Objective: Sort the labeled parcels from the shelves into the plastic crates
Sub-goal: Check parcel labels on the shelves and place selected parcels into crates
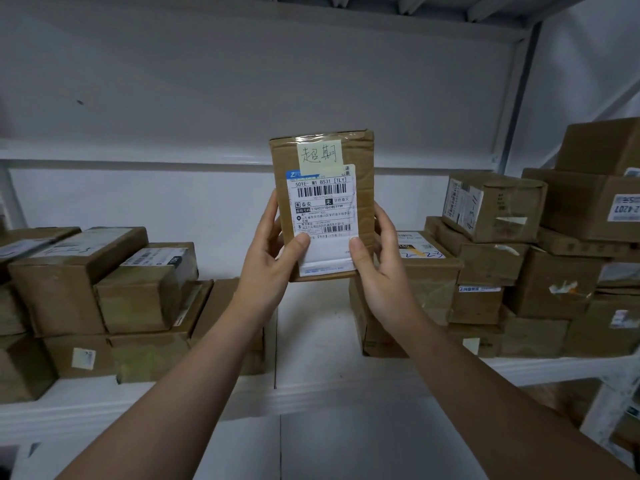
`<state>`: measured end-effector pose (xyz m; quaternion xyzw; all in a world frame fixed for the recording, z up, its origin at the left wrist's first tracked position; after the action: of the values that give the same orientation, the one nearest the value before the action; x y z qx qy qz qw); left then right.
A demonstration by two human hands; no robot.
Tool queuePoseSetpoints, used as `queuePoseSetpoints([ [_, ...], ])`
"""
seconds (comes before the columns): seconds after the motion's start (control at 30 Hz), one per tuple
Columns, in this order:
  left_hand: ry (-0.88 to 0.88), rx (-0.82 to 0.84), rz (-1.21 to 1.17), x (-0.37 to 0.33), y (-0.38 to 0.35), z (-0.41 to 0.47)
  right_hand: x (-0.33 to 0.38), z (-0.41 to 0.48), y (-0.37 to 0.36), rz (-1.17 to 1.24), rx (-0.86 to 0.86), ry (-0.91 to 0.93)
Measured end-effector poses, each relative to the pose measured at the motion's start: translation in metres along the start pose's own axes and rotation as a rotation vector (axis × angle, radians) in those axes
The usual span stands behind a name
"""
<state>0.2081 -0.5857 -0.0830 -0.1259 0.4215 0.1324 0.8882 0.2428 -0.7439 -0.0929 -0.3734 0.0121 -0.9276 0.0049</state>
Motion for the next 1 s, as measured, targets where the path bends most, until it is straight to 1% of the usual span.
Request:
queuePoseSetpoints([
  [0.2, 0.011, -0.074, 0.013, 0.001, 0.007, -0.017, 0.003, -0.013, -0.001, 0.040, 0.003, -0.006],
  [0.33, 0.021, -0.109, 0.029, 0.002, 0.015, -0.041, 0.007, -0.041, -0.010, 0.053, -0.011, -0.025],
  [0.57, 0.092, -0.052, -0.003, 0.008, 0.046, -0.070, 0.018, -0.089, -0.029, 0.003, -0.084, -0.142],
  [0.67, 0.157, 0.001, -0.035, 0.009, 0.055, -0.090, 0.026, -0.113, -0.033, -0.004, -0.144, -0.212],
  [0.77, 0.227, 0.089, -0.077, 0.015, 0.058, -0.119, 0.032, -0.151, -0.027, -0.031, -0.225, -0.298],
  [0.87, 0.269, 0.192, -0.082, 0.021, 0.053, -0.158, 0.040, -0.198, -0.011, -0.084, -0.317, -0.388],
  [1.0, 0.379, 0.339, -0.081, 0.032, 0.034, -0.219, 0.051, -0.266, 0.024, -0.206, -0.462, -0.511],
])
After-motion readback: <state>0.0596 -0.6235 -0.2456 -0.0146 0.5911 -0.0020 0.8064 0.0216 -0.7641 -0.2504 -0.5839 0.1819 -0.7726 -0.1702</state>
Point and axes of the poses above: each hand's wrist, its own z-axis towards the middle knuckle, its own y-axis out of the back of the hand, x = y × z, the point moved 1 cm from there along z, towards the middle knuckle, and after that the axes turned 11 degrees about -x, right-handed, at the moved point
